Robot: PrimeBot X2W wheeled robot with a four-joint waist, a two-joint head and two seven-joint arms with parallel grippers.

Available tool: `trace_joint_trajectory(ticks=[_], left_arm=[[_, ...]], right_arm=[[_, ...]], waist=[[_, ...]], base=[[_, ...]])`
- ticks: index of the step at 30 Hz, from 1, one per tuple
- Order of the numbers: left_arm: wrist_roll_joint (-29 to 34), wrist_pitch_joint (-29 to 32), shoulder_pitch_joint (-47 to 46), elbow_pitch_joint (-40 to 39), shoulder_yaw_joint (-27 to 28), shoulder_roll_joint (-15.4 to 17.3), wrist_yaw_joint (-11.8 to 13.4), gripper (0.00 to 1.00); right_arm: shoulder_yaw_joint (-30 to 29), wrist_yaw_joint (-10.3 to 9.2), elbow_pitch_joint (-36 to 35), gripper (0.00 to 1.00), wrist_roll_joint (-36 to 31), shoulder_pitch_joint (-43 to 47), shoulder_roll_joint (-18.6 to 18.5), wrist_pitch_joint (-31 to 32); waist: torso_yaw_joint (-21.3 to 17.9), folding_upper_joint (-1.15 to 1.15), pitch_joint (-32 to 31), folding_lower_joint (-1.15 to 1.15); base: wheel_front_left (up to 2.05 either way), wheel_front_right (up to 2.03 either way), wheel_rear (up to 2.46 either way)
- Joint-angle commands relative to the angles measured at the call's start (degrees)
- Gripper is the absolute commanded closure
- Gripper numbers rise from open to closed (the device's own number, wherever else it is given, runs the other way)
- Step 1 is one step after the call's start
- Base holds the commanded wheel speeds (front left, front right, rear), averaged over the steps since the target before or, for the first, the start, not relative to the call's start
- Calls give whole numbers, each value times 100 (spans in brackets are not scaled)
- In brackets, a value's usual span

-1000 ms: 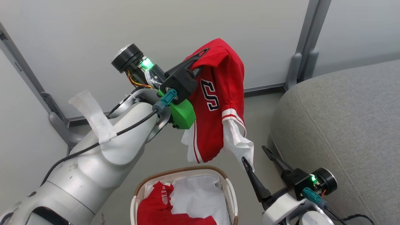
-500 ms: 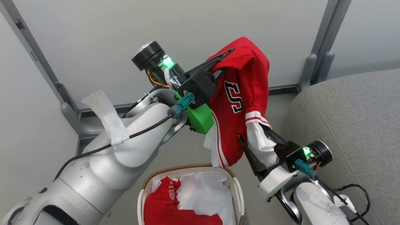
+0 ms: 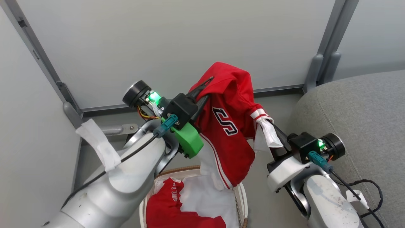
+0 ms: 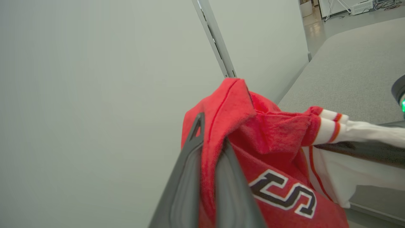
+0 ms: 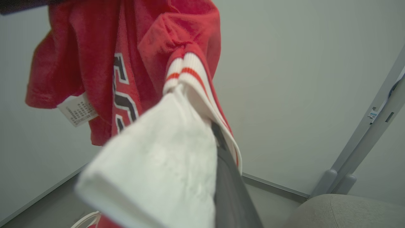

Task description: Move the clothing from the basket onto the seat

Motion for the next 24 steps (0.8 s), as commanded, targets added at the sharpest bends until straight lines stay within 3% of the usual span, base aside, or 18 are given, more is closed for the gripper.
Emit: trace_joint_trajectory(ticks=[1, 4, 5, 6, 10, 24], left_arm=[[-51, -3, 213, 19, 57, 34, 40, 85], [-187, -3, 572, 28, 239, -4, 113, 55], [-222, -3, 684, 27, 294, -14, 123, 32], [-262, -3, 829, 28, 368, -36, 135, 3], [-474, -3, 1361, 26, 681, -198, 78, 0], [-266, -2, 2728, 191, 1244, -530, -94, 0]], right_arm=[[-49, -4, -76, 100, 0, 6, -19, -12], [-170, -4, -207, 100, -10, 21, -19, -12], [-207, -4, -244, 100, -20, 23, -18, -12], [-253, -4, -285, 100, -31, 16, -20, -12], [-507, -4, -418, 100, -104, -23, -19, -12], [-1028, -4, -678, 100, -465, 171, -19, -12]], waist=[[-17, 0, 3, 0], [-41, 0, 9, 0], [-50, 0, 10, 0], [-61, 0, 12, 0], [-77, 0, 13, 0], [-130, 0, 12, 0]], base=[[0, 0, 0], [0, 0, 0], [0, 0, 0], [0, 0, 0], [0, 0, 0], [0, 0, 0]])
